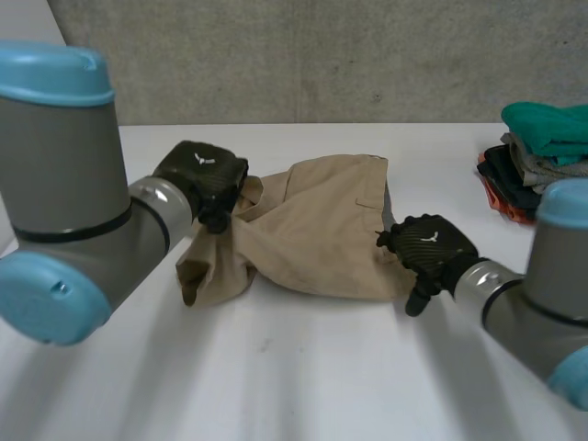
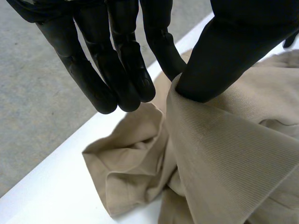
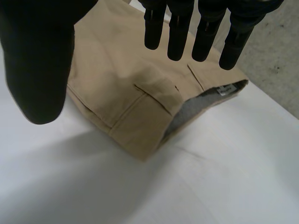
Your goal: Fold the laundry.
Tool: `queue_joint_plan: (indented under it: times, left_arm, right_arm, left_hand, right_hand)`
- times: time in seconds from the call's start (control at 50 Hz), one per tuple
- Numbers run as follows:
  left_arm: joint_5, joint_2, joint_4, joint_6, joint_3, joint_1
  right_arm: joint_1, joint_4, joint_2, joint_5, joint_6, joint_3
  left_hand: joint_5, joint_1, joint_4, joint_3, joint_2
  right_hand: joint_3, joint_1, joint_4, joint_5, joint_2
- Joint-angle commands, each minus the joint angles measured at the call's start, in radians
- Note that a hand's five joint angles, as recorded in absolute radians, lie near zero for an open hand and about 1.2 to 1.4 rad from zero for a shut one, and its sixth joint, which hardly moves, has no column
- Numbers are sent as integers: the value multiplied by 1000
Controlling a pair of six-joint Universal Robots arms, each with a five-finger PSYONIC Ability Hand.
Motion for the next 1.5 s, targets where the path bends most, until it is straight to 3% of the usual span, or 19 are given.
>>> queue_joint_plan:
  times: [0.02, 0.08, 0.12, 0.24, 0.32, 0.4, 0.42, 0.48, 0.56, 0.72, 0.88, 0.98, 1.06, 1.1, 1.18, 1.34, 1.5]
  left_arm:
    - [-22, -55, -37, -36, 77, 8]
    - [-22, -67, -36, -44, 78, 17]
    - [-19, -72, -42, -50, 69, 22]
    - [2, -59, -77, -36, -17, 17]
    - [68, -27, -149, 21, -127, 17]
    - [146, 28, -204, 126, -259, 22]
    - [169, 46, -217, 168, -303, 22]
    - [194, 62, -218, 229, -369, 22]
    - [185, 48, -206, 263, -387, 12]
    - [122, -59, -54, 236, -186, 9]
    - [39, -154, 141, 148, 173, 45]
    - [10, -138, 269, 41, 380, 61]
    - [-27, -57, 380, -57, 405, 74]
    - [-31, -26, 423, -85, 397, 72]
    - [-19, 33, 474, -105, 347, 66]
    - [36, 108, 391, -96, 94, 68]
    - [51, 99, 368, -45, -210, 77]
  right_arm:
    - [57, -152, 137, 66, -29, -36]
    - [66, -166, 186, 75, -41, -68]
    - [68, -157, 197, 83, -46, -73]
    - [45, -140, 99, 72, -52, -24]
    - [8, -10, -39, 13, -155, 19]
    - [-70, 250, -140, -81, -313, 36]
    - [-110, 384, -144, -102, -394, 36]
    - [-159, 612, -141, -103, -559, 28]
    - [-172, 754, -139, -93, -687, -4]
    - [-86, 593, -55, -75, -453, -188]
    - [1, 391, 21, 80, -224, -516]
    - [20, 17, 5, 195, -79, -616]
    - [34, -248, -59, 195, 3, -602]
    - [44, -304, -74, 189, 14, -591]
    - [66, -283, -93, 172, 12, -584]
    - [72, -113, -84, 149, 9, -512]
    - [51, -2, -33, 100, -22, -288]
  left_hand:
    - [214, 251, 200, 212, 203]
    - [214, 251, 200, 212, 203]
    - [214, 251, 200, 212, 203]
    - [214, 251, 200, 212, 203]
    - [214, 251, 200, 212, 203]
    - [214, 251, 200, 212, 203]
    - [214, 251, 200, 212, 203]
    - [214, 251, 200, 212, 203]
    - [214, 251, 200, 212, 203]
    - [214, 251, 200, 212, 203]
    - [214, 251, 200, 212, 203]
    - [214, 251, 200, 212, 203]
    - [214, 251, 200, 212, 203]
    - [214, 251, 200, 212, 203]
    - [214, 251, 200, 212, 203]
    - [214, 251, 200, 212, 203]
    - [214, 251, 200, 212, 203]
  right_hand:
    - [193, 183, 192, 209, 173]
    - [463, 453, 462, 479, 443]
    - [1045, 1036, 1045, 1062, 1026]
    - [1048, 1038, 1048, 1065, 1028]
    - [1048, 1038, 1048, 1065, 1028]
    - [1048, 1038, 1048, 1065, 1028]
    - [1048, 1038, 1048, 1065, 1028]
    - [1048, 1038, 1048, 1065, 1028]
    - [1048, 1038, 1048, 1065, 1028]
    - [1048, 1038, 1048, 1065, 1028]
    - [1048, 1038, 1048, 1065, 1028]
    - [1048, 1038, 1048, 1065, 1028]
    - [1048, 1038, 1048, 1065, 1028]
    - [1048, 1038, 1048, 1065, 1028]
    - [1048, 1038, 1048, 1065, 1028]
    - [1048, 1038, 1048, 1065, 1028]
    - [1048, 1038, 1048, 1065, 1028]
